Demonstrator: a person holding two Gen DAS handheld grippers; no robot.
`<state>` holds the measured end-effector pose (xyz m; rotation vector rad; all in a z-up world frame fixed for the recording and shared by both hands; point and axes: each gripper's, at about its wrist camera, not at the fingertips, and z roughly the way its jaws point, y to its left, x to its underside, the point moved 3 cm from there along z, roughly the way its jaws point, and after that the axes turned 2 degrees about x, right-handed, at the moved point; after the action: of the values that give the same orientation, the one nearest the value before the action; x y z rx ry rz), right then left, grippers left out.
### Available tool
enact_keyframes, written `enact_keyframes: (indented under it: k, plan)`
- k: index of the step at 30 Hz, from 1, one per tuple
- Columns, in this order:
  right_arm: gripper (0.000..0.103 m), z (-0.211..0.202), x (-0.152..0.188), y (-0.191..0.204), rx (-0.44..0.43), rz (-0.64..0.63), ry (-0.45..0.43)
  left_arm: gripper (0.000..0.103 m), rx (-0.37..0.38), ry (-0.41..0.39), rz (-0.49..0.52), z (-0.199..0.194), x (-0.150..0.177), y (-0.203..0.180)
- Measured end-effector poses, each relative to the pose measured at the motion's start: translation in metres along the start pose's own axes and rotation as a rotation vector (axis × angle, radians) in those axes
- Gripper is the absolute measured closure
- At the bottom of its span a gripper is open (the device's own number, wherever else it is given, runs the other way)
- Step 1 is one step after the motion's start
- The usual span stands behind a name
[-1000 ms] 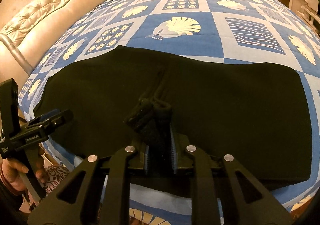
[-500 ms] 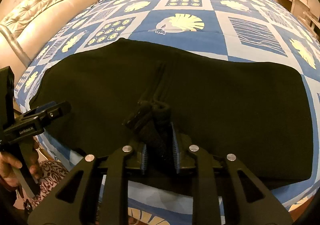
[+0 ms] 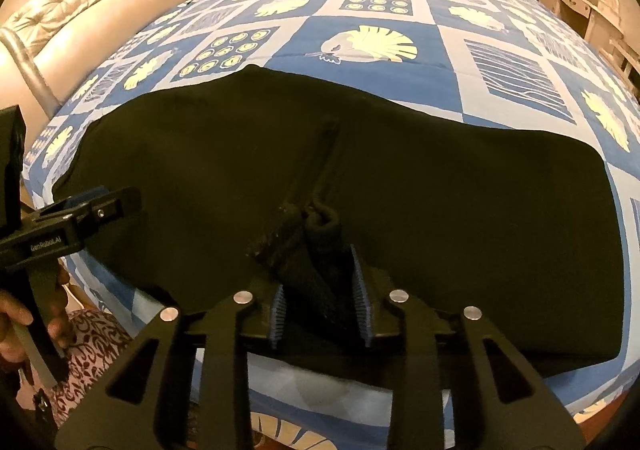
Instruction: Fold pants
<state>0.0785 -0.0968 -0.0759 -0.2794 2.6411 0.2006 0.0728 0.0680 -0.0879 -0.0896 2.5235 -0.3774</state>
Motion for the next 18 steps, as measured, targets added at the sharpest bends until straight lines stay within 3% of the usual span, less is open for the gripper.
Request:
enact_keyframes:
  k: [13, 18]
  plan:
    - [0.068, -0.005, 0.004, 0.009, 0.02, -0.035, -0.003, 0.005, -0.002, -0.001, 0.001, 0.0, 0.0, 0.0]
    - [0.056, -0.02, 0.008, 0.017, -0.036, -0.057, -0.001, 0.005, 0.001, -0.002, -0.002, 0.0, 0.0, 0.001]
